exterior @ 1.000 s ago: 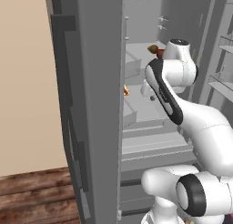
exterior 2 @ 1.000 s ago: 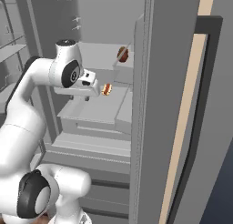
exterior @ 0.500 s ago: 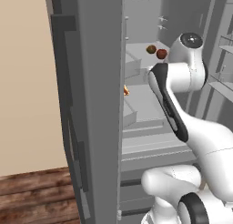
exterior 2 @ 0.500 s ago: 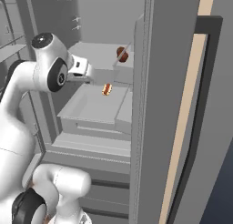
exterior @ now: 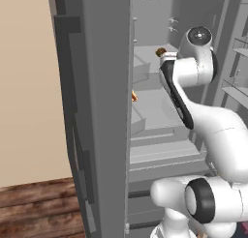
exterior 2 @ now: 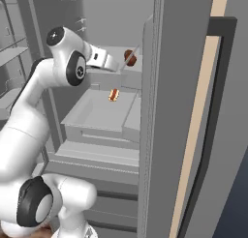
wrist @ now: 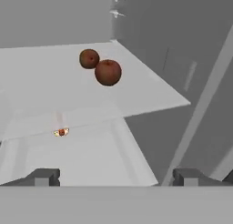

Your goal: Pick the pear and apple from the fridge and place them on the plate next to the blender to make a fruit smoothie.

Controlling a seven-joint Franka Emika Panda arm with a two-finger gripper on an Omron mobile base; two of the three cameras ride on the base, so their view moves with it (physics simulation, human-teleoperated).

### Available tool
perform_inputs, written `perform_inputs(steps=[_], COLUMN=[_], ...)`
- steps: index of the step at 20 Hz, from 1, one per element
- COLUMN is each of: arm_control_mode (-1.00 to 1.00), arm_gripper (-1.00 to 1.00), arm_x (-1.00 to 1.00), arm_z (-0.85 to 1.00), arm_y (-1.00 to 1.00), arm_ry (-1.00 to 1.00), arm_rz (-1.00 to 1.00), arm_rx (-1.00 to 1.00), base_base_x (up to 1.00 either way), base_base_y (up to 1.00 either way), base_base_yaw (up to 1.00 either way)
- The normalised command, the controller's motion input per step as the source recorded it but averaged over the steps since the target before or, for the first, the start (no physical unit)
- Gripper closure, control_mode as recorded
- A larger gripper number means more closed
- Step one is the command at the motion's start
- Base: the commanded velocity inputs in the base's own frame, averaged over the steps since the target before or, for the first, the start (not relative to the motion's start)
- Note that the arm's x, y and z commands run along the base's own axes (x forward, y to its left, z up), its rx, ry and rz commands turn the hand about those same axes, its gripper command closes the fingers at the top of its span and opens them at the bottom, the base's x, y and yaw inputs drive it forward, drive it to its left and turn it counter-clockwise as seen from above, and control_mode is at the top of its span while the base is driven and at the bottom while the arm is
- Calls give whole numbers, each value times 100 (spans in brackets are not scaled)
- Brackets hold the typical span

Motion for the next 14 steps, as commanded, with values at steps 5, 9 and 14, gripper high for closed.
perform_inputs(steps=[5, 9, 14], arm_control_mode=[-100, -100, -100], arm_gripper=[-100, -100, -100], arm_x=[91, 94, 83], arm_z=[12, -21, -3], arm_y=[-52, -31, -18], arm_ry=[-1, 8, 4], arm_rz=[-11, 0, 0], arm_rx=[5, 4, 4], base_base_x=[0, 0, 0], base_base_y=[0, 0, 0], base_base_yaw=[0, 0, 0])
